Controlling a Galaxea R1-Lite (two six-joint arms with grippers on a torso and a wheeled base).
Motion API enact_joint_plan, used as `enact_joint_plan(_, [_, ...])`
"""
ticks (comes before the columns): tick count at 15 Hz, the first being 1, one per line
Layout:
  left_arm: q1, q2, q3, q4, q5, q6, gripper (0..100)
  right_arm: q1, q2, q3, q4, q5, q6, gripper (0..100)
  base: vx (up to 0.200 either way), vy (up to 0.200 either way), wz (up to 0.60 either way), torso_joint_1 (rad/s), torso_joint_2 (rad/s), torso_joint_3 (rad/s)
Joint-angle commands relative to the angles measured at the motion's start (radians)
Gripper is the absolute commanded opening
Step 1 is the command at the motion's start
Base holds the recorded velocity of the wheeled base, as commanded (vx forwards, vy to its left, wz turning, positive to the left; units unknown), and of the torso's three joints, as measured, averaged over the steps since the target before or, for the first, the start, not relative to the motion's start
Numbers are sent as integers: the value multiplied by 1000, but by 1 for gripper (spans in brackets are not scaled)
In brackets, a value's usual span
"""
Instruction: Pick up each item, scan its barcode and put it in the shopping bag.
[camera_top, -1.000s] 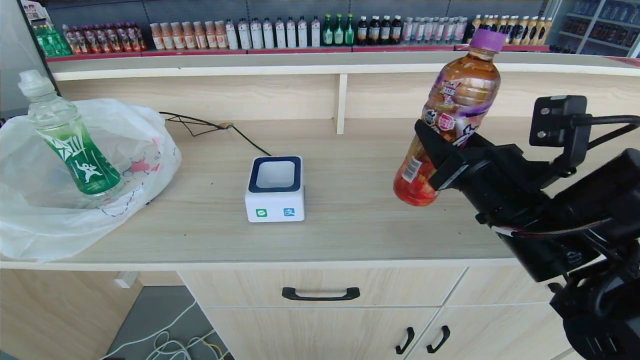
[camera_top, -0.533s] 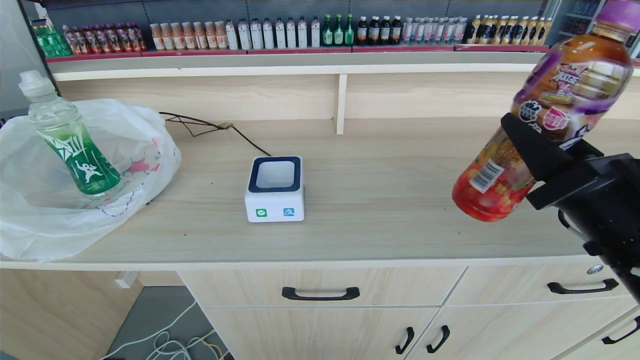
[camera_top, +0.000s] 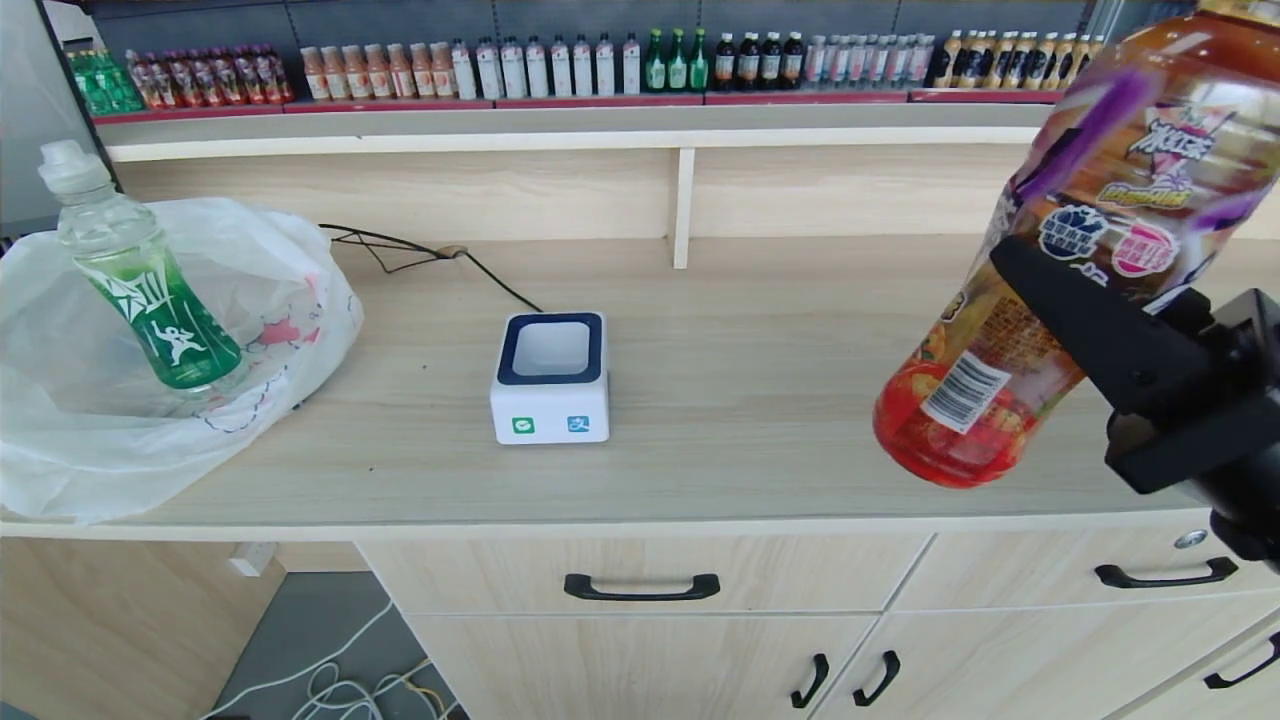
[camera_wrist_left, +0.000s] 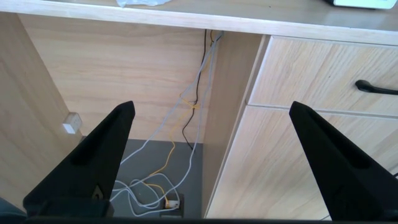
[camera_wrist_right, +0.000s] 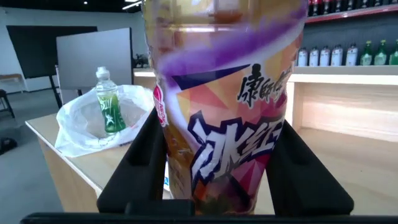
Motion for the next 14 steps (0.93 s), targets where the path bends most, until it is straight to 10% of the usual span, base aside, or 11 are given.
enact_joint_plan(1, [0,0,0,0,0,0,100,3,1,-11,2,20,6,0,0,0,0,0,0,0])
enact_joint_plan(14, [0,0,0,0,0,0,100,281,215,-166,-2,61,158,0,0,0,0,0,0,0])
